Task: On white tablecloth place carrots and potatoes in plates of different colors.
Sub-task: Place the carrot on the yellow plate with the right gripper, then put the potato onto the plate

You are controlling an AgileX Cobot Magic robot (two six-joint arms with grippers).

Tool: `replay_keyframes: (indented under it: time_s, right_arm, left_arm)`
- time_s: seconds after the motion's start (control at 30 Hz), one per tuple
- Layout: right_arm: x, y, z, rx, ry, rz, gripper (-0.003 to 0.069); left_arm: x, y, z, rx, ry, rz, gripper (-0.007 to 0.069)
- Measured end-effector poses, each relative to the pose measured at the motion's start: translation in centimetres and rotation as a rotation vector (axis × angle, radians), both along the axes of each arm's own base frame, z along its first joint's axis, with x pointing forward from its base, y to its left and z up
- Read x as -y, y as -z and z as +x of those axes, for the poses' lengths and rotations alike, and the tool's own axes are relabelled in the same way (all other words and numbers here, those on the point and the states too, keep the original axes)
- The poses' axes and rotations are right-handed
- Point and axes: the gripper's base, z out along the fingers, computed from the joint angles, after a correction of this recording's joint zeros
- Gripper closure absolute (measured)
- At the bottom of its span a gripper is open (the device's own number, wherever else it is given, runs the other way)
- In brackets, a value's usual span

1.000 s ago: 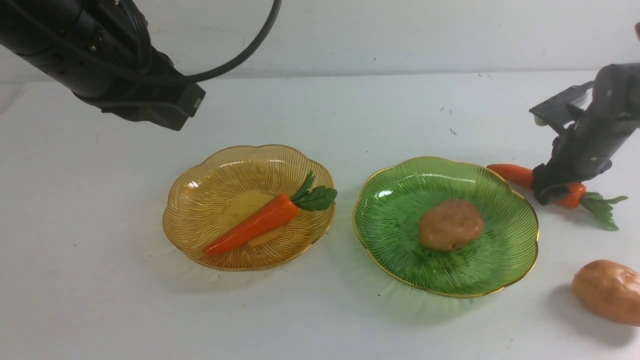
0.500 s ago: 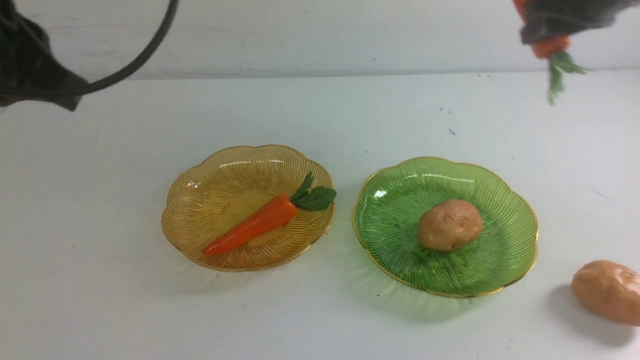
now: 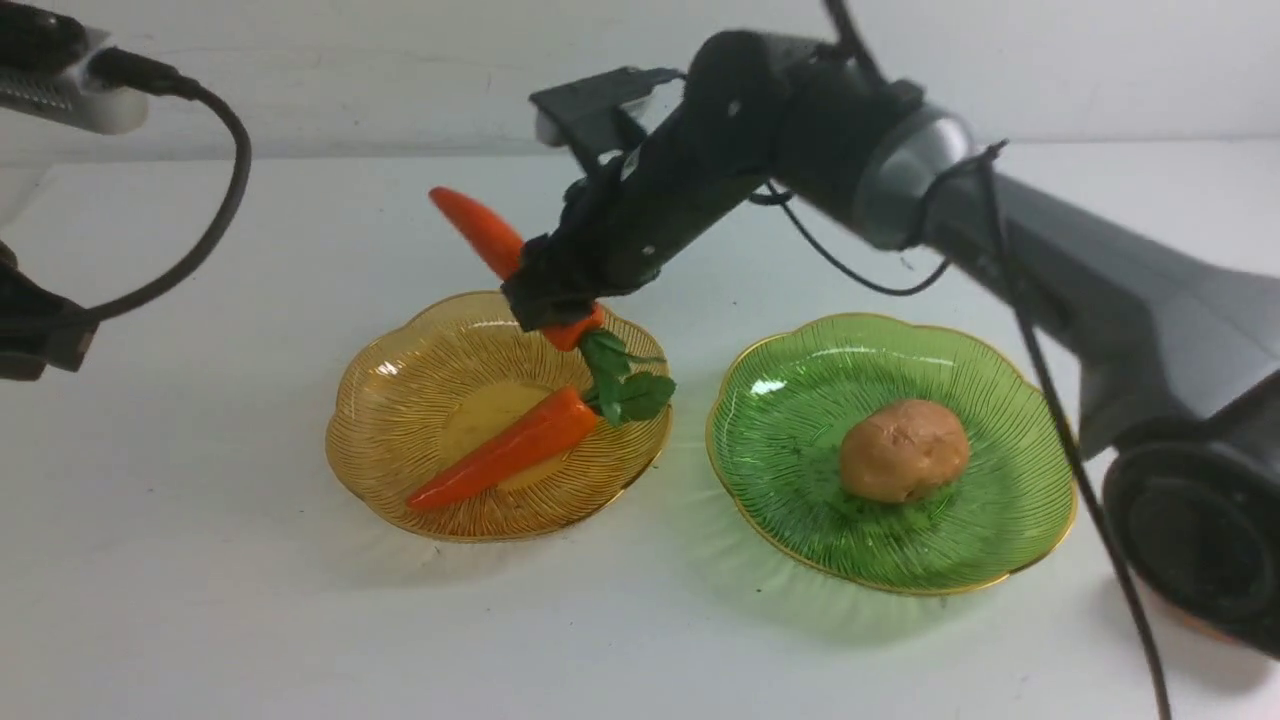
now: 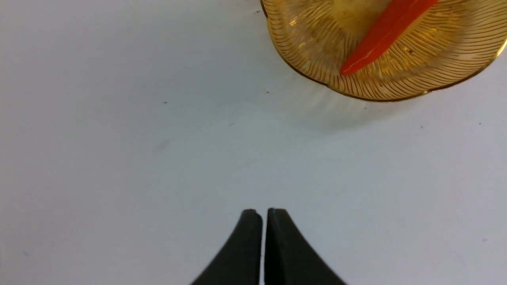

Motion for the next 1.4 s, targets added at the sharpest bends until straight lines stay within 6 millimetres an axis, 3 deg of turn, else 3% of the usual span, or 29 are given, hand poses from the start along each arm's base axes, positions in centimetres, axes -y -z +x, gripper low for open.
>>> replay_keyframes:
  time_s: [0.27,0.47,0.5,0.67,0.77,0.83,0.9,1.0,1.03,1.07,1.1,1.13,1.2,1.3,1.4]
  right_arm:
    - [-0.9,0.4,-0.1,0.097,-0.020,-0.048,0.0004]
    - [0.1,-0.9,-0.9,0.057,-0.029,-0.131,-0.0027]
    - [1.4,-3.3,-1.7,0.055,-0.035,-0.230,0.0008]
    - [4.5,-10.7,-2.9,0.202,0.062,-0.325,0.0193]
    - [7.5,-15.9,-3.7,0.334,0.210,-0.320,0.0440]
    - [9.9,-17.9,-4.0,0.352,0.294,-0.303,0.0582]
    - [12.6,-18.6,-4.4,0.318,0.361,-0.295,0.0640]
    - [18.1,-17.4,-5.6,0.176,0.457,-0.307,0.0668]
    - [21.4,-15.8,-6.8,0.072,0.515,-0.320,0.0671]
    - [21.4,-16.2,-7.1,0.078,0.515,-0.310,0.0671]
    - [24.6,-13.9,-8.3,-0.032,0.584,-0.335,0.0673]
    - [24.6,-13.9,-8.3,-0.034,0.585,-0.332,0.0673]
    - [28.9,-11.0,-11.0,-0.177,0.685,-0.352,0.0674]
    - [32.5,-7.2,-13.6,-0.336,0.804,-0.359,0.0674]
    - [33.9,-4.3,-15.2,-0.422,0.837,-0.393,0.0652]
  left_arm:
    - [0.0,0.0,0.0,0.000,0.001,-0.003,0.0624]
    - [0.0,0.0,0.0,0.000,0.001,-0.003,0.0624]
    - [0.0,0.0,0.0,0.000,0.000,-0.004,0.0624]
    - [0.2,0.0,0.0,-0.001,0.003,-0.018,0.0624]
    - [0.3,0.0,0.0,-0.002,0.006,-0.037,0.0624]
    - [0.4,0.0,0.0,-0.003,0.008,-0.046,0.0624]
    - [0.4,0.0,0.0,-0.003,0.008,-0.045,0.0624]
    - [0.4,0.0,0.0,-0.003,0.009,-0.045,0.0624]
    - [0.4,0.0,0.0,-0.003,0.010,-0.045,0.0624]
    - [0.4,0.0,0.0,-0.003,0.010,-0.045,0.0624]
    - [0.4,0.0,0.0,-0.003,0.010,-0.046,0.0624]
    - [0.4,0.0,0.0,-0.003,0.010,-0.046,0.0624]
    - [0.4,0.0,0.0,-0.003,0.010,-0.046,0.0624]
    - [0.4,0.0,0.0,-0.003,0.010,-0.046,0.0624]
    - [0.4,0.0,0.0,-0.002,0.013,-0.043,0.0624]
